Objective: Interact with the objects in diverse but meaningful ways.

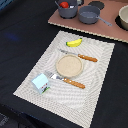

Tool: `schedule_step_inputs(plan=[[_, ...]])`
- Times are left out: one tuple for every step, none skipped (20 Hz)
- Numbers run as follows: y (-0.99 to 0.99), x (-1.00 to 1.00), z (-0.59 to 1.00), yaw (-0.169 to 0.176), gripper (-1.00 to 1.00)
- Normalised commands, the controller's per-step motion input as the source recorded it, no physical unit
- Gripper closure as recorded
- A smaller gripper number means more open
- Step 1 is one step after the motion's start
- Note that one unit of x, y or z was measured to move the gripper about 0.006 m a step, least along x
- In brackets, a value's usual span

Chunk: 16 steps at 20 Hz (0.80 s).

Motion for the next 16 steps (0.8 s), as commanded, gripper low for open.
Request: schedule_step_inputs(plan=[[-0.61, 0.8, 0.17, 0.0, -1.0], [-0.61, 0.8, 0.15, 0.0, -1.0], [-0.63, 0.78, 0.12, 0.0, -1.0], [-0.67, 0.76, 0.09, 0.0, -1.0], [-0.68, 0.75, 0.07, 0.0, -1.0], [-0.65, 0.76, 0.06, 0.0, -1.0], [-0.62, 0.75, 0.03, 0.0, -1.0], [-0.65, 0.73, 0.0, 0.0, -1.0], [-0.67, 0.71, 0.0, 0.0, -1.0], [-0.69, 0.71, 0.0, 0.0, -1.0], [-0.69, 0.71, 0.0, 0.0, -1.0], [-0.69, 0.71, 0.0, 0.0, -1.0], [-0.67, 0.71, 0.0, 0.001, -1.0], [-0.66, 0.68, 0.01, 0.0, -1.0], [-0.66, 0.66, 0.01, 0.0, -1.0], [-0.63, 0.66, 0.01, 0.0, -1.0]])
